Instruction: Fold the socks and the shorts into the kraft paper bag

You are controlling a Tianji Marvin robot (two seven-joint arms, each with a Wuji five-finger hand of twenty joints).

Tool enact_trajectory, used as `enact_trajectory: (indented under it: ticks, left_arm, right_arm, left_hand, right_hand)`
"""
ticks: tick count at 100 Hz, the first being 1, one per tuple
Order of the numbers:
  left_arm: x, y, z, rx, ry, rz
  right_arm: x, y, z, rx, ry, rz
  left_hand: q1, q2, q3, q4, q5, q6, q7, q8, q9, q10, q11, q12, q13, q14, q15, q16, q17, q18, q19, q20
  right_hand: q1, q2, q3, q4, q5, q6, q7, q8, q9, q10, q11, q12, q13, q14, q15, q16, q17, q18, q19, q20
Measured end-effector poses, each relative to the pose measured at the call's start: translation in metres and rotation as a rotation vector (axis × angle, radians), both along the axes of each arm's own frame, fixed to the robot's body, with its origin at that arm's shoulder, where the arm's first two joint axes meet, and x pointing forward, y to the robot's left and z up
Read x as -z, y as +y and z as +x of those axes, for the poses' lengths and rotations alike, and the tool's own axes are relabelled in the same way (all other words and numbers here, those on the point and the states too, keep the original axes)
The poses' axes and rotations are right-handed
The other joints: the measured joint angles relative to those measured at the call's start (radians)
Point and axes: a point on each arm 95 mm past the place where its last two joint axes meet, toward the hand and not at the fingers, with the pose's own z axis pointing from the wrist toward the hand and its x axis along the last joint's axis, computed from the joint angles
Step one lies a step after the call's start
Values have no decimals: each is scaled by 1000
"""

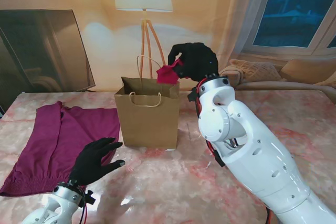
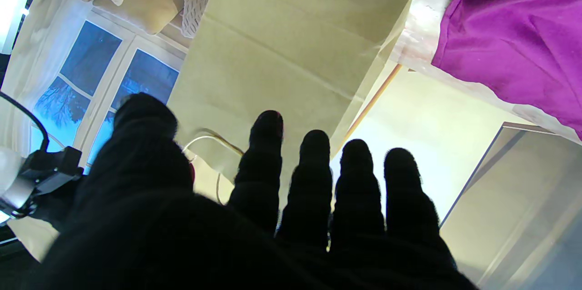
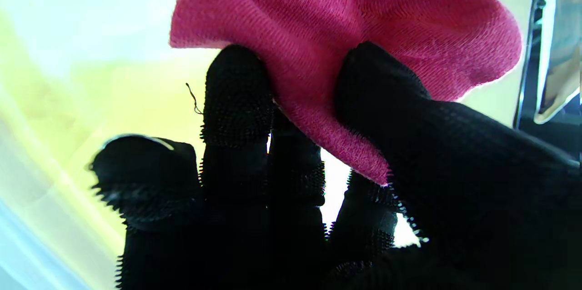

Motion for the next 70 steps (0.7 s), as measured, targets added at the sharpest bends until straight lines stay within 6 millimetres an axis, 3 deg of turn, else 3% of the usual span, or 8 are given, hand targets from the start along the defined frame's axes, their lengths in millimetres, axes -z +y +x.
enact_trajectory:
  ticks: [35,70]
  left_arm:
    - [1,0,1,-3,3,-7]
    - [0,4,2,-13,8,-11]
  right_arm:
    - [17,39,19,-13,35,71]
    - [43,55,43,26,62,82]
  left_hand:
    - [0,0,0,0,0,0,0,0,0,0,0,0,0,0,0,0,0,0,0,0]
    - [0,0,0,0,0,0,0,0,0,0,0,0,0,0,0,0,0,0,0,0]
  right_hand:
    - [0,0,-1,0,0,0,0,0,0,0,0,0,0,0,0,-8,2,0,13,0]
    - [0,0,-2,0,0,0,0,0,0,0,0,0,0,0,0,-18,10,-5,54,6]
